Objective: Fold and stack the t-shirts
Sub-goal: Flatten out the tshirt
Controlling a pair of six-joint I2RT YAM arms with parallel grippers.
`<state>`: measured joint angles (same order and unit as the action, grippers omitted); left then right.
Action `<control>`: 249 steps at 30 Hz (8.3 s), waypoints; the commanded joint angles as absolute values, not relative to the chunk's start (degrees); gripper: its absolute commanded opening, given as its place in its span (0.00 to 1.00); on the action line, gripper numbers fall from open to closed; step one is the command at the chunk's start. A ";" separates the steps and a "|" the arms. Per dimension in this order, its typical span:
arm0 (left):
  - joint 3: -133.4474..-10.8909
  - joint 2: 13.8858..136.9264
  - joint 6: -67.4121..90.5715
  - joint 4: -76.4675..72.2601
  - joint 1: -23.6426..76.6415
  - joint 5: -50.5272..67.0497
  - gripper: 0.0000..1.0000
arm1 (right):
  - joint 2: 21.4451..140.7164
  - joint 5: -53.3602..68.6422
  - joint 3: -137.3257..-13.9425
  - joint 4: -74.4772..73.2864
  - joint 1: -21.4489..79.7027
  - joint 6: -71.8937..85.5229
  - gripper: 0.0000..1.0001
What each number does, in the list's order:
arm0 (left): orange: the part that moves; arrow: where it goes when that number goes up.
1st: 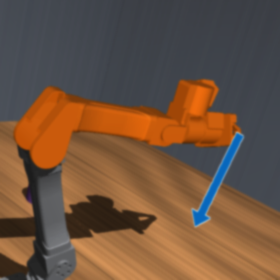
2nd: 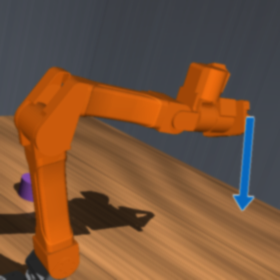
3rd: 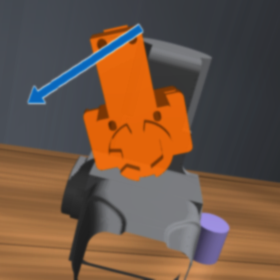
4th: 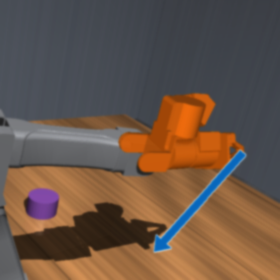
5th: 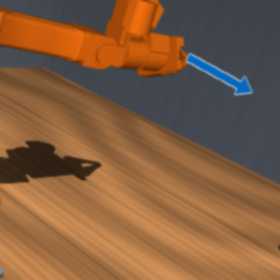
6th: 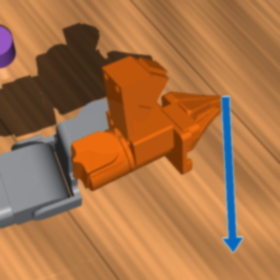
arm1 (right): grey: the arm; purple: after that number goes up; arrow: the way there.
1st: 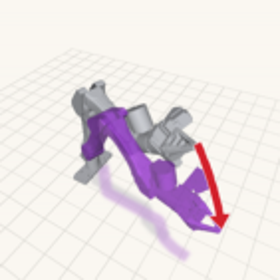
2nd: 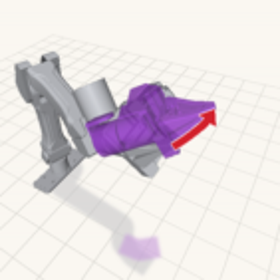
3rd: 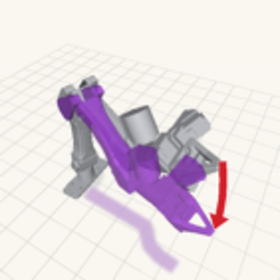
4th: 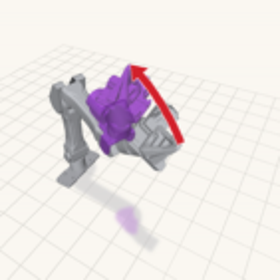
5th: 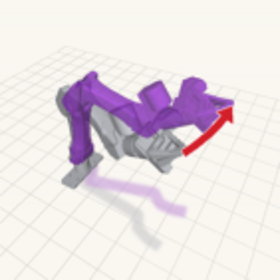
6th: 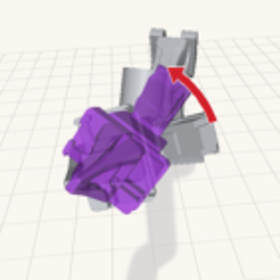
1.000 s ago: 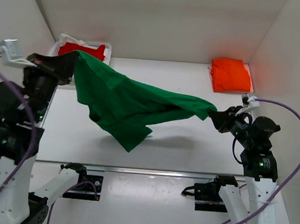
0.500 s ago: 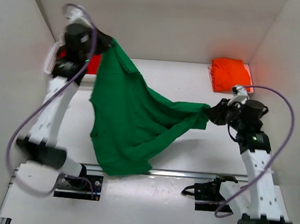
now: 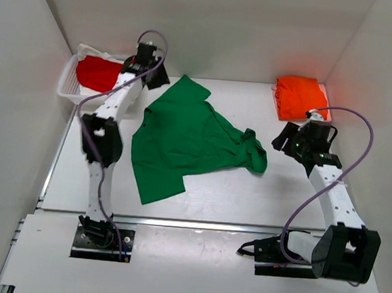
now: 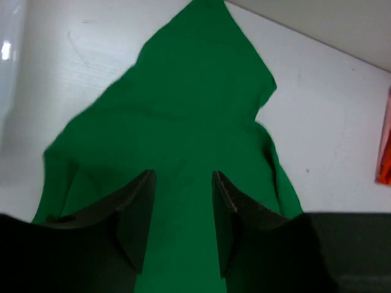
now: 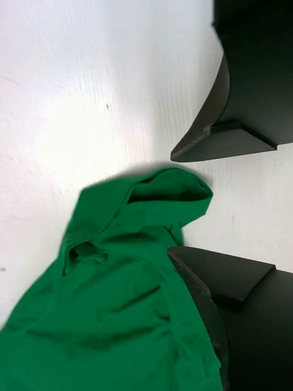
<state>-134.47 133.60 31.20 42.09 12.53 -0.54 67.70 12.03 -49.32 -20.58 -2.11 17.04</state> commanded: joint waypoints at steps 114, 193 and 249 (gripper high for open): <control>-46.50 58.89 33.48 44.82 19.86 4.65 0.00 | 68.47 18.10 -49.40 -18.19 5.55 20.39 0.00; -38.49 57.21 34.81 41.49 19.34 6.51 0.00 | 90.61 16.61 -49.30 -1.23 -1.93 27.25 0.45; -120.59 83.57 44.65 31.65 2.29 22.50 0.00 | 63.26 32.17 -90.35 -23.47 -15.29 20.31 0.00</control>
